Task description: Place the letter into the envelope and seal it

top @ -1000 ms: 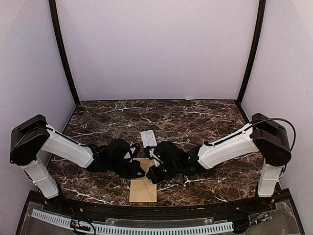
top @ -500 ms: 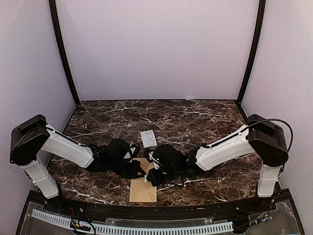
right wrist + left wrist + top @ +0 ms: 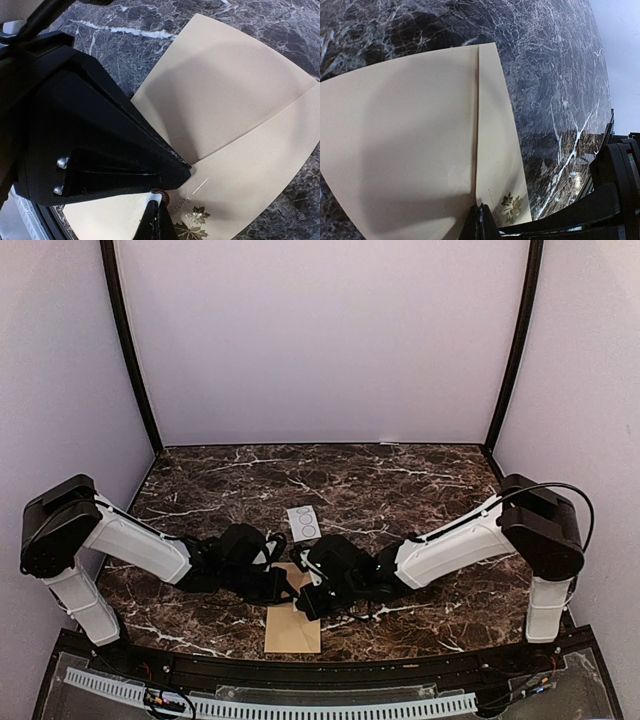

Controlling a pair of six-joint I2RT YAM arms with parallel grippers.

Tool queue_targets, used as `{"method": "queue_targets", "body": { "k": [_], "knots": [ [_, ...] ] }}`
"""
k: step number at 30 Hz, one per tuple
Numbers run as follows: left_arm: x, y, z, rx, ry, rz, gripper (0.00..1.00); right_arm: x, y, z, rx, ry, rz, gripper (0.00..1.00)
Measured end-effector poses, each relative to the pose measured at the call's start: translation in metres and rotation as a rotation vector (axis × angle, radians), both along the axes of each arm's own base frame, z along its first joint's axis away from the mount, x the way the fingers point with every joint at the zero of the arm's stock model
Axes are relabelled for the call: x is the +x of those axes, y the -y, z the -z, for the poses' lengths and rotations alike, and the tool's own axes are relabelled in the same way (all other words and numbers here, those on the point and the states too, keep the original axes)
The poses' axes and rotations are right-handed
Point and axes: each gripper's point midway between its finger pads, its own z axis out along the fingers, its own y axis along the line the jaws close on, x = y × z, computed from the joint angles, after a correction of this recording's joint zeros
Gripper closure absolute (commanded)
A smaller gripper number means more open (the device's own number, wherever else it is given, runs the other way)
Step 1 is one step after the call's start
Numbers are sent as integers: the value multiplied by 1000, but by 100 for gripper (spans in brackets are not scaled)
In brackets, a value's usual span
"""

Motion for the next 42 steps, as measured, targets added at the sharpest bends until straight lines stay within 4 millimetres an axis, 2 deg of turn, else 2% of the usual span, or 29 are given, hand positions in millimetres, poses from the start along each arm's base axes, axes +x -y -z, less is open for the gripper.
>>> {"method": "queue_targets", "body": {
  "k": [6, 14, 22, 27, 33, 42],
  "knots": [
    [0, 0, 0, -2, -1, -3, 90, 1, -4, 4, 1, -6, 1, 100],
    [3, -6, -7, 28, 27, -16, 67, 1, -7, 4, 5, -17, 12, 100],
    [4, -31, -11, 136, 58, -69, 58, 2, -10, 4, 9, -20, 18, 100],
    [4, -46, -12, 184, 69, -97, 58, 2, -11, 4, 9, -20, 17, 99],
    [3, -51, -11, 202, 71, -105, 58, -1, -15, 0, 28, -28, -8, 74],
    [0, -55, -10, 200, 72, -108, 60, -5, -19, -10, 60, -33, -30, 62]
  ]
}}
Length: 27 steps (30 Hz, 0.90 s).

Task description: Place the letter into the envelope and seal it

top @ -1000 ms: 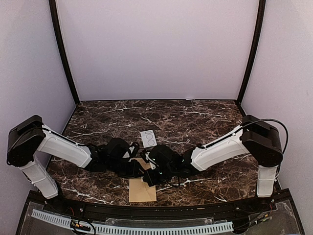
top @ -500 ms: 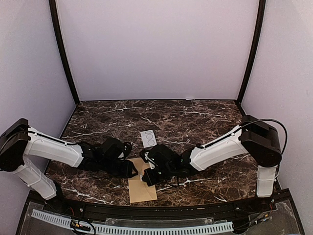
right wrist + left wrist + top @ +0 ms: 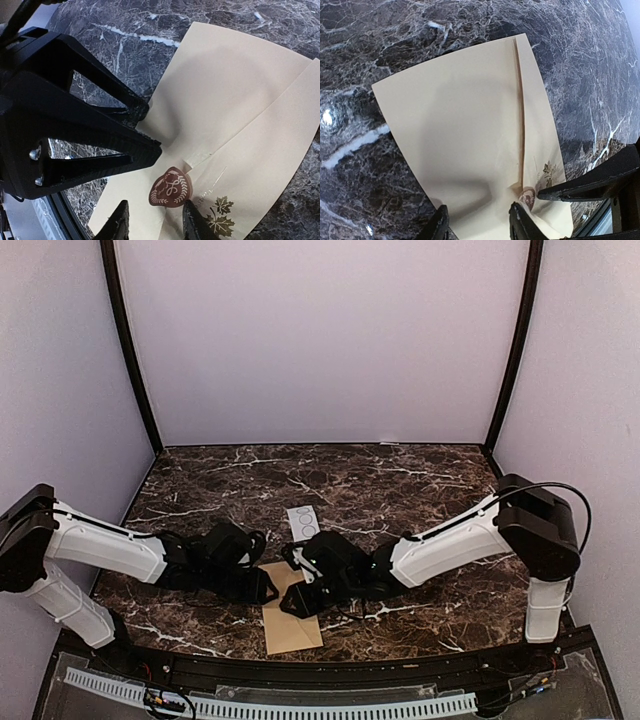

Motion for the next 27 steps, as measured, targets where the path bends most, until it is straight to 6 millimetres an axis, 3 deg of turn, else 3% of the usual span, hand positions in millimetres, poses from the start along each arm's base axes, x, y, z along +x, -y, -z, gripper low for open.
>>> {"method": "queue_targets", "body": {
  "k": [9, 20, 23, 27],
  "knots": [
    [0, -1, 0, -6, 5, -2, 62, -2, -2, -21, 43, 13, -20, 48],
    [1, -1, 2, -25, 15, -5, 68, 3, 4, -49, 62, 50, 5, 40],
    [1, 0, 2, -32, 18, -7, 69, 10, 14, -62, 72, 76, 46, 49],
    [2, 1, 2, -39, 18, -8, 70, 20, 29, -67, 79, 75, 100, 81]
  ]
}}
